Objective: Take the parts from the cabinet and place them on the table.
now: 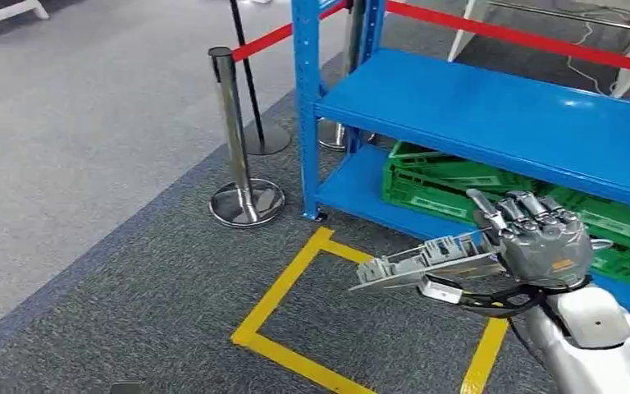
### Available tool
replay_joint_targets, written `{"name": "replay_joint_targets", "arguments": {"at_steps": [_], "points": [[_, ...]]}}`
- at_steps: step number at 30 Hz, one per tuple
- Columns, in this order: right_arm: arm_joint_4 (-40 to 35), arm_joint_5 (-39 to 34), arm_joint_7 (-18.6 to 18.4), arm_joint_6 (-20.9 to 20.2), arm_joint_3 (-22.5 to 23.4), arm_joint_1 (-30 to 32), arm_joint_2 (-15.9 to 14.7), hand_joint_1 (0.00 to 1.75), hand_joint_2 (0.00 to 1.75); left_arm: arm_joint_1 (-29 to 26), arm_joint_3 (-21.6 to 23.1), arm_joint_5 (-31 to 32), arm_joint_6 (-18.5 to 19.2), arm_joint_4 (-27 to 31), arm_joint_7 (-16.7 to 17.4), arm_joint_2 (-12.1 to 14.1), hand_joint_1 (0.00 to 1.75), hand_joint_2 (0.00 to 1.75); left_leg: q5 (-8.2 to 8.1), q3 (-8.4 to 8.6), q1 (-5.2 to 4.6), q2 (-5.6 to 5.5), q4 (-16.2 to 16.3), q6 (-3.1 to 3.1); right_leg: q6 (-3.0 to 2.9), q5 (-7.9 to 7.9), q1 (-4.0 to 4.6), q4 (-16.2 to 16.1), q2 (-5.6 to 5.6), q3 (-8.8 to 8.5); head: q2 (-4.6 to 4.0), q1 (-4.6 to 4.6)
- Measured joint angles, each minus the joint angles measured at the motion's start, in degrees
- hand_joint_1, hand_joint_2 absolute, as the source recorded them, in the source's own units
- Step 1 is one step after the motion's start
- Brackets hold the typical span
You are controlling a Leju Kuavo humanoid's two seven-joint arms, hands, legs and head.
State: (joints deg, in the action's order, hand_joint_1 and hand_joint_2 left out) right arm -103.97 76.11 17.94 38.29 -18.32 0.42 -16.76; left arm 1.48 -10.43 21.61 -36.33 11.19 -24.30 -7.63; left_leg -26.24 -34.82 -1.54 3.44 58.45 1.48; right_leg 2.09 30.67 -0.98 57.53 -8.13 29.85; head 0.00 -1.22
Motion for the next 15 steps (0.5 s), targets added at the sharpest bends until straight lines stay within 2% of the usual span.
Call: {"name": "replay_joint_targets", "arguments": {"at_steps": [1,2,3,4,5,6,7,8,9,10,11,12,13,15], "points": [[0.6,0.0,-0.2,0.0,-0.6,-0.8,0.1,1.75,1.75,-0.1,-0.4,-0.2,0.1,0.0,0.1,0.1,0.00,1.75,0.38,0.43,0.32,-0.76,-0.6,0.46,0.42,0.42,-0.10,0.0,-0.11,-0.04,0.00,0.00],[1.2,0.0,-0.4,0.0,-1.2,-1.6,0.2,1.75,1.75,-0.2,-0.7,-0.6,0.2,0.0,0.1,0.1,0.00,1.75,0.56,0.50,0.57,-1.36,-0.9,0.78,0.56,1.54,-0.36,1.2,3.42,0.66,0.00,-0.13],[1.6,-0.1,-0.7,0.0,-1.8,-2.0,0.2,1.75,1.75,-0.1,-1.0,-0.8,0.2,0.0,0.1,0.3,0.00,1.75,0.63,0.44,0.66,-2.02,-0.9,1.03,0.43,3.51,-0.40,4.3,5.62,1.96,0.00,-0.09],[2.1,-0.2,-0.8,0.0,-2.1,-2.3,0.2,1.75,1.75,0.1,-1.2,-0.8,0.3,0.0,0.1,0.3,0.00,1.75,0.71,0.39,0.66,-2.86,-0.9,1.31,0.40,5.68,-0.39,9.1,6.98,4.21,0.00,-0.42],[2.6,-0.3,-0.9,0.0,-2.5,-2.3,0.2,1.75,1.75,0.1,-1.3,-0.8,0.3,0.0,0.1,0.2,0.00,1.75,0.70,0.36,0.65,-3.87,-0.9,1.34,0.40,7.63,-0.31,14.5,7.75,6.96,0.00,-0.44],[2.9,-0.4,-1.0,0.0,-2.9,-2.3,0.2,1.75,1.75,0.1,-1.4,-0.8,0.4,0.0,0.1,0.2,0.00,1.75,0.69,0.38,0.64,-4.76,-0.8,1.36,0.42,8.18,-0.25,17.8,8.04,8.92,0.00,-0.46],[3.3,-0.5,-1.1,0.0,-3.4,-2.4,0.2,1.75,1.75,0.0,-1.6,-0.8,0.5,0.0,0.2,0.2,0.00,1.75,0.69,0.44,0.65,-5.74,-0.8,1.36,0.43,7.29,-0.23,18.4,8.07,9.68,0.00,-0.44],[3.6,-0.7,-1.3,0.0,-3.6,-2.7,0.2,1.75,1.75,0.0,-1.7,-0.9,0.6,0.0,0.4,0.2,0.00,1.75,0.68,0.50,0.67,-6.64,-0.7,1.35,0.39,5.08,-0.28,16.1,8.07,9.16,0.00,-0.46],[3.8,-0.9,-1.3,0.0,-3.8,-3.0,0.2,1.75,1.75,0.0,-1.9,-1.0,0.8,0.0,0.5,0.2,0.00,1.75,0.63,0.54,0.71,-7.47,-0.5,1.29,0.41,2.42,-0.39,12.4,8.23,7.81,0.00,-0.44],[4.0,-1.3,-1.4,0.0,-4.1,-3.5,0.2,1.75,1.75,0.0,-2.0,-1.0,0.8,0.0,0.6,0.2,0.00,1.75,0.45,0.54,0.79,-8.31,-0.2,1.05,0.44,-0.71,-0.61,7.2,9.30,5.80,0.00,-0.46],[4.3,-1.6,-1.4,0.0,-4.5,-4.0,0.2,1.75,1.75,0.0,-2.1,-0.9,0.8,0.0,0.6,0.2,0.00,1.75,0.20,0.34,0.88,-9.03,0.2,0.71,0.54,-2.04,-0.96,3.4,11.90,4.45,0.00,-0.46],[4.7,-1.8,-1.5,0.0,-4.9,-4.4,0.2,1.75,1.75,0.2,-2.1,-0.8,0.8,0.0,0.6,0.2,0.00,1.75,-0.01,-0.05,0.52,-9.67,0.9,0.38,0.47,-1.35,-1.06,2.3,12.86,3.62,0.00,-0.39],[5.0,-1.5,-1.7,0.0,-5.3,-4.8,0.2,1.75,1.75,0.2,-2.1,-0.4,0.7,0.0,0.7,0.2,0.00,1.75,0.24,-0.54,0.76,-10.38,0.9,0.15,0.01,-0.93,-0.90,2.2,12.34,2.98,0.02,-0.36],[5.8,-0.3,-2.3,0.0,-6.0,-5.7,0.2,1.75,1.75,-0.2,-2.1,0.4,0.6,0.0,1.2,0.3,0.00,1.75,0.59,-0.85,1.06,-11.37,0.8,-0.44,-0.41,-1.03,-0.57,2.2,11.38,3.12,0.00,-0.35]]}}
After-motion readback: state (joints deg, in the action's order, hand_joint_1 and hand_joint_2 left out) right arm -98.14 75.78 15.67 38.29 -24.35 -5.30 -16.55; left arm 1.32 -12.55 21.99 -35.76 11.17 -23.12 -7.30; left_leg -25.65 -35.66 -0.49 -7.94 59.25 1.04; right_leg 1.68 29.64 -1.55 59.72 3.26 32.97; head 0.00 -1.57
